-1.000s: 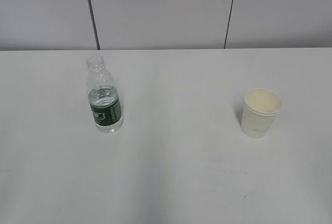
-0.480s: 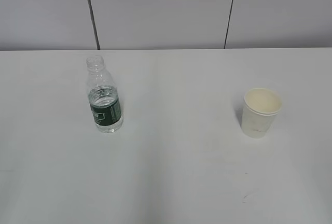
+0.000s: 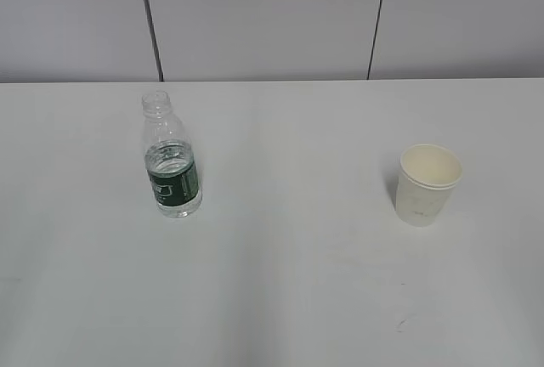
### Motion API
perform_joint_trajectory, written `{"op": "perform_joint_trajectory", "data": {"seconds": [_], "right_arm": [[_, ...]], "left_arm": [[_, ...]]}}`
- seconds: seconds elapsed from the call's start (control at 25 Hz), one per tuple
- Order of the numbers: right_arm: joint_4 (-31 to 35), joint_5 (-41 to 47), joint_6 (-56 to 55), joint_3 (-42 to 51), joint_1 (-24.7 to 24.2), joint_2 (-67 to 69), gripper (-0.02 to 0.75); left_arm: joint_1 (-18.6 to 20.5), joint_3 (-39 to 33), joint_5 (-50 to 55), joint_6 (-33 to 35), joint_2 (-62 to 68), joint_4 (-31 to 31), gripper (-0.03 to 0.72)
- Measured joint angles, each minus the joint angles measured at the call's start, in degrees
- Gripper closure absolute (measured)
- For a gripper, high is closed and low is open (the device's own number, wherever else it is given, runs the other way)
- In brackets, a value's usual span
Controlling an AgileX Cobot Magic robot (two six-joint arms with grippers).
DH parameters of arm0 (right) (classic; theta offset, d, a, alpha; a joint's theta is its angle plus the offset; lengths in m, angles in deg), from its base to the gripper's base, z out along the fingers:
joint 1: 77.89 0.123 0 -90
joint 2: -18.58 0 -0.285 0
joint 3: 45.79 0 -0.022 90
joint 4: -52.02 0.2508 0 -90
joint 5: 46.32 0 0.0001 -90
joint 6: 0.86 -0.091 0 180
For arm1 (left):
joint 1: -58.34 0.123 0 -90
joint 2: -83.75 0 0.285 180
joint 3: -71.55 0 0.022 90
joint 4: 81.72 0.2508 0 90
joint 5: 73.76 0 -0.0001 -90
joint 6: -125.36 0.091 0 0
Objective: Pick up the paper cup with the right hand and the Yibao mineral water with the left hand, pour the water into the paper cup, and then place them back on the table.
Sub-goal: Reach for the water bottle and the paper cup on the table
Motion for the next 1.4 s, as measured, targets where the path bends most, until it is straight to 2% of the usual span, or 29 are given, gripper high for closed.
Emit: {"op": "perform_joint_trajectory", "data": {"seconds": [0.16, 0.28, 0.4, 0.48, 0.72, 1.0, 1.12, 1.32, 1.4], "right_arm": [[0.0, -10.19, 0.09, 1.4, 0.0, 0.82, 0.166], [0.0, -21.08, 0.5, 5.99, 0.0, 4.48, 0.166], [0.0, -31.89, 2.17, 11.44, 0.0, 8.24, 0.166], [0.0, -39.27, 2.65, 14.61, 0.0, 11.04, 0.166], [-0.61, -60.81, 3.12, 22.25, 0.0, 23.49, 0.166], [-2.78, -79.89, 1.6, 22.69, 0.0, 43.76, 0.166], [-5.26, -88.42, -1.08, 22.69, 0.0, 52.96, 0.166], [-9.54, -101.28, -2.29, 22.69, 0.0, 67.59, 0.166], [-9.95, -104.31, -2.43, 22.49, 0.0, 71.51, 0.166]], "left_arm": [[-0.32, -2.14, -9.55, 0.02, 3.23, -0.85, 0.114], [-0.32, -7.96, -20.71, 0.02, 6.16, -2.54, 0.114], [-0.42, -14.41, -32.8, 0.07, 9.03, -6.76, 0.114], [-0.42, -16.54, -39.26, 0.07, 11.46, -8.19, 0.114], [-0.42, -16.97, -54.32, 0.07, 25.79, -6.31, 0.114], [-0.74, -17.04, -70.01, -0.09, 47.38, -6.65, 0.114], [-2.95, -17.04, -75.84, -0.12, 55.58, -6.37, 0.114], [-10.63, -16.99, -87.31, -0.2, 69.77, -4.46, 0.114], [-12.35, -16.99, -90.71, -0.2, 75.11, -4.15, 0.114]]}}
